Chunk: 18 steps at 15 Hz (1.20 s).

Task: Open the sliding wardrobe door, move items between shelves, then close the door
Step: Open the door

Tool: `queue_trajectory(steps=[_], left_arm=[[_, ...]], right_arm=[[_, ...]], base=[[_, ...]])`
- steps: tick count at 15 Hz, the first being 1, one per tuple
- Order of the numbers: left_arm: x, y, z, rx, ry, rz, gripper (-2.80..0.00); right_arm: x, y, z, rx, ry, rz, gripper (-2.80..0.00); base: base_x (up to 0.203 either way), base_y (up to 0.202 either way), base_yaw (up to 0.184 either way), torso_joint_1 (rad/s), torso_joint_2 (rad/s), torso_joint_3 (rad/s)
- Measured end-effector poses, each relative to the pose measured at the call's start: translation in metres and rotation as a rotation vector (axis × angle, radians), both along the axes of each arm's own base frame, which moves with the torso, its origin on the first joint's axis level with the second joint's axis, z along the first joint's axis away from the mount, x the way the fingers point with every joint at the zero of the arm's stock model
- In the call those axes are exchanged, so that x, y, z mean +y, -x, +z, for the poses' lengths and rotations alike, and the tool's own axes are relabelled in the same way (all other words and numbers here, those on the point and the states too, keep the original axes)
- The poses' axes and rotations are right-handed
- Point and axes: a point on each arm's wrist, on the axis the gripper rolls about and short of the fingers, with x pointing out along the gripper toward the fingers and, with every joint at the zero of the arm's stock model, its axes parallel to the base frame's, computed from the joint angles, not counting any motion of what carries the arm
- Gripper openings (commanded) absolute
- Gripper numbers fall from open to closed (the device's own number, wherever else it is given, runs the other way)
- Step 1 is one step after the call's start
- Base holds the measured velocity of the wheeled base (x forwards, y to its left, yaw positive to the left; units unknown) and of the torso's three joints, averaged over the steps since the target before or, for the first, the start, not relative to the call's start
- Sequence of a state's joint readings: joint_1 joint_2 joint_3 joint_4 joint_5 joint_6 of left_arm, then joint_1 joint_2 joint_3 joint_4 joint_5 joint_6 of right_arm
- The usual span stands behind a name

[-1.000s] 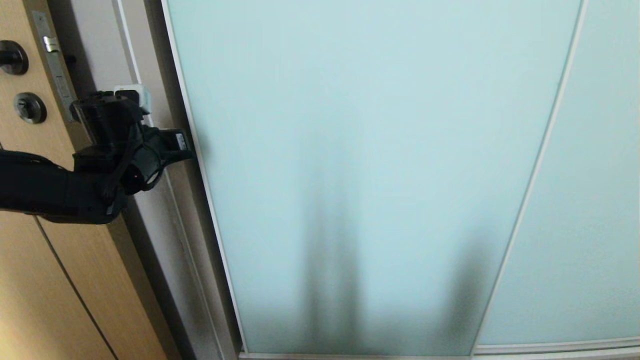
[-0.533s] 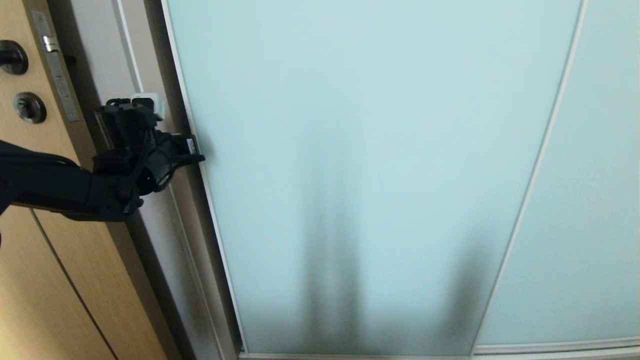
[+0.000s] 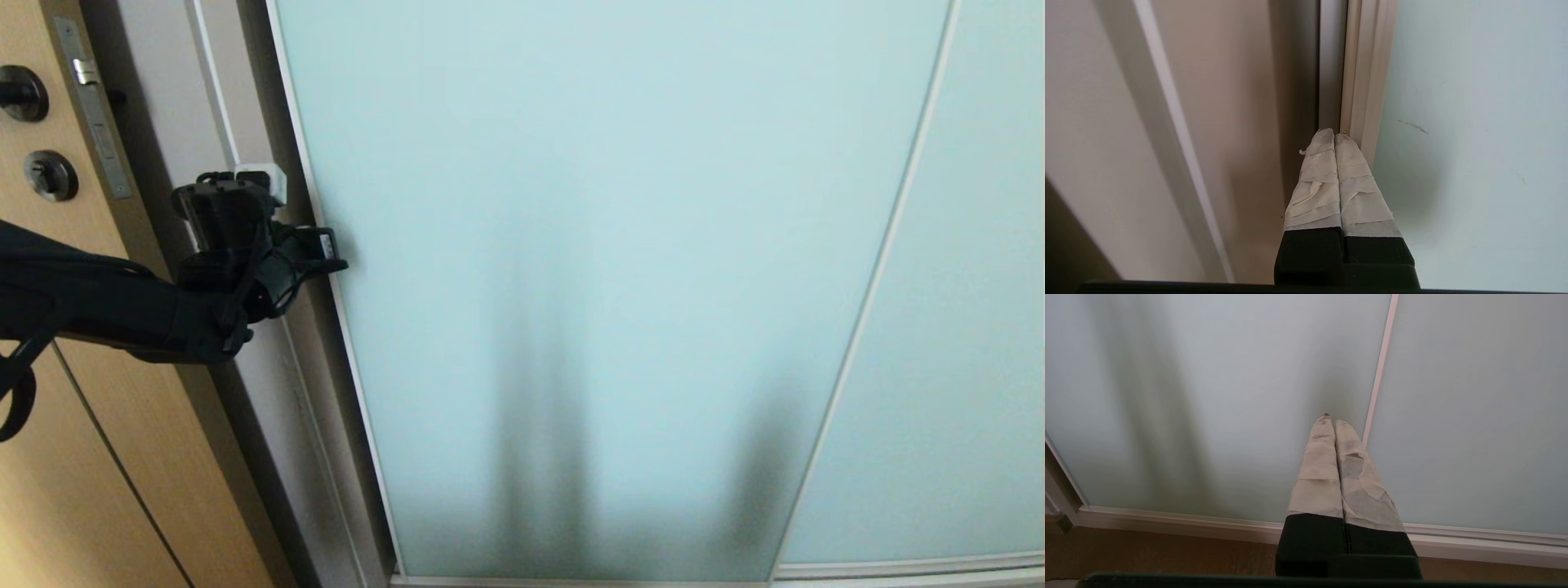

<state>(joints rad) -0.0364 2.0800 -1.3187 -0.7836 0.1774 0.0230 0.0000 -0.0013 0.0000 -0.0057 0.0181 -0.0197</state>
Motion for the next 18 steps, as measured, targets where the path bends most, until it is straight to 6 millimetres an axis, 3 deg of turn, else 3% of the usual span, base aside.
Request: queue_trajectory(steps=[10, 18], left_arm=[[-0.052, -0.004, -0.008, -0.010, 0.004, -0.130, -2.80], [-0.136, 0.010, -0.024, -0.001, -0.005, -0.308, -2.80]], right_arm=[[0.000, 0.000, 0.000, 0.000, 0.000, 0.000, -2.80], [0.000, 0.000, 0.000, 0.000, 0.000, 0.000, -2.80]], base=[[0.000, 0.000, 0.000, 0.000, 0.00, 0.000], [0.000, 0.000, 0.000, 0.000, 0.00, 0.000]])
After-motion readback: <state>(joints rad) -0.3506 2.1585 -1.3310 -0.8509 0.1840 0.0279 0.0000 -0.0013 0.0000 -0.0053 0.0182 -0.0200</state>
